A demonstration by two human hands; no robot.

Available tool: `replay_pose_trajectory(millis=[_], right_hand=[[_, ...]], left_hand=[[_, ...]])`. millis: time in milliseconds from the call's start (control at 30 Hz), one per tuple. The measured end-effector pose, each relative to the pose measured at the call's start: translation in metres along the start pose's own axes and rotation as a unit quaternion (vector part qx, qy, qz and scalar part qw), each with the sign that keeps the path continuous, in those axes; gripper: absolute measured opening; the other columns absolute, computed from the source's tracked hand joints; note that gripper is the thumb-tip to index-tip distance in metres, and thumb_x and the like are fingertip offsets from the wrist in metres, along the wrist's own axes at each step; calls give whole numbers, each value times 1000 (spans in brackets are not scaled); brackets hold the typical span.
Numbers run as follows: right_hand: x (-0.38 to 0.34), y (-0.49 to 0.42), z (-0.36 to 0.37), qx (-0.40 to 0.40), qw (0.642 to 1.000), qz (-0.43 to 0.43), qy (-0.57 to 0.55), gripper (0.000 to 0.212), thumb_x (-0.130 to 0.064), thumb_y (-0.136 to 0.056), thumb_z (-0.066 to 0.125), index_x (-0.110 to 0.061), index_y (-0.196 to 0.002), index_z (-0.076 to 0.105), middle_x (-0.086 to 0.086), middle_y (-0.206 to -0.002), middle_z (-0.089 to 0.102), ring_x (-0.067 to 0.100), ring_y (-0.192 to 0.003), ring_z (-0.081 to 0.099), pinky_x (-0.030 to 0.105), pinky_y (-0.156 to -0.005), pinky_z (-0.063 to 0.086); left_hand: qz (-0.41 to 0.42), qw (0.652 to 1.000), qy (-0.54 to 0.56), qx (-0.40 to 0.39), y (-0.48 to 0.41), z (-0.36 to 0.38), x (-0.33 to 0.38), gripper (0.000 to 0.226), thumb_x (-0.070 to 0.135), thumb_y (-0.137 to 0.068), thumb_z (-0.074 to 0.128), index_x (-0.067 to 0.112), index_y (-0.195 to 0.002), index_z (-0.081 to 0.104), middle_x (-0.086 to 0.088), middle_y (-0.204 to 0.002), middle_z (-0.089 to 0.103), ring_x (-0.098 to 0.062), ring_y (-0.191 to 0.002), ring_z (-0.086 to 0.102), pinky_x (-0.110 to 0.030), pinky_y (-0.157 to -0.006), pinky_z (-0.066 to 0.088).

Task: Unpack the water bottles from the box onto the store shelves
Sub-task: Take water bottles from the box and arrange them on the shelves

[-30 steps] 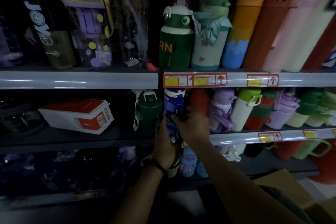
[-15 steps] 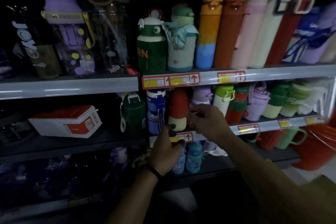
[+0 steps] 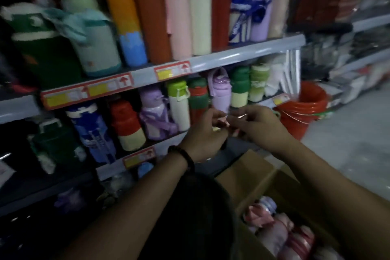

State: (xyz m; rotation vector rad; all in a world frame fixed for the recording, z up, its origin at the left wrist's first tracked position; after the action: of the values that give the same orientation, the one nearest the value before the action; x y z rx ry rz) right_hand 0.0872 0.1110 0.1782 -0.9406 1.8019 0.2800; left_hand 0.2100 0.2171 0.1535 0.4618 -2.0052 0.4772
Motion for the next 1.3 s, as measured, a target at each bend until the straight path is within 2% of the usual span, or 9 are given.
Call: replay_pose_trajectory(millis=[167,267,433,600,800,933,1033,1167,1300], right_hand=[[91,23,-66,30,990,133,-44,25,-20,-97,73,5,-98,73,13,-75,74,15,-58,61,21,-46,41],[160,40,-95,53,974,217,-45,31,-25,-98,73,7,-102,71,25,-95,75,19,-60,61,21,-44,42],[261,79,-120,83,941,325,-55,19,-18,-98,72,2,-98,71,20,-85,68,22,-54,59,16,-38,39],[372,138,-124,105,887,443,-76,24,-29,-95,77,-5,-96,74,10,-75,69,24,-60,59,24,-46,43],[482,228,-121,208,776,586,-108,21,-16,-91,79,1,-80,71,16,-70,64,26,-59,58,33,-58,43],[520,265,-103,256,711,649,-87,42,-31,-87,83,6,-102,71,21,-93,70,35,-77,69,39,-66,52],[522,281,-90,249,697,672,-4,64,-38,-76,90,-2,-121,63,20,-117,69,37,-107,69,36,-77,54],[512,295,-72,250,705,664,3,80,-34,-73,93,-4,-135,50,21,-131,61,38,-116,64,34,-81,51],[510,301,-61,214,696,685,-16,93,-31,-73,95,-2,-143,40,19,-137,60,36,-122,63,30,-79,44]], left_hand=[[-10,977,-88,-196,-46,106,-1,33,24,-96,67,19,-127,57,0,-101,76,-8,-80,66,-27,-63,49],[-36,962,-98,-251,-60,161,-16,53,44,-87,71,20,-132,55,-2,-116,71,-18,-97,71,-35,-82,59],[-113,937,-88,-319,-71,244,-67,29,30,-101,63,23,-127,54,2,-117,65,-24,-93,75,-44,-76,61],[-181,921,-55,-340,-60,320,-122,28,27,-103,62,23,-129,53,1,-115,61,-17,-83,71,-29,-58,56],[-191,902,-116,-369,-32,398,-199,37,31,-94,71,18,-126,59,-5,-116,67,-23,-104,67,-31,-81,55],[-111,924,-225,-289,-21,402,-242,29,45,-94,67,27,-115,61,-2,-127,61,-25,-108,62,-44,-95,54],[-41,915,-291,-275,-4,396,-264,28,40,-96,59,30,-122,59,-6,-139,50,-33,-119,58,-47,-96,52],[71,876,-386,-280,28,410,-276,35,46,-90,58,30,-122,60,-3,-127,57,-31,-111,57,-49,-91,50],[47,905,-312,-286,47,444,-269,33,34,-90,65,25,-122,62,-6,-137,54,-35,-114,55,-48,-96,50]])
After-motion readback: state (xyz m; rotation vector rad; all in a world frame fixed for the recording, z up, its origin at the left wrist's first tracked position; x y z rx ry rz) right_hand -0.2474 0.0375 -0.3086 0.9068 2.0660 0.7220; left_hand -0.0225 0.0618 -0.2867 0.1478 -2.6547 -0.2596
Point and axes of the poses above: each hand's wrist, its own y-axis away from the middle knuckle, its own z-axis out of the palm, x = y × z, the point moved 6 cm from there along -y, towards the middle knuckle
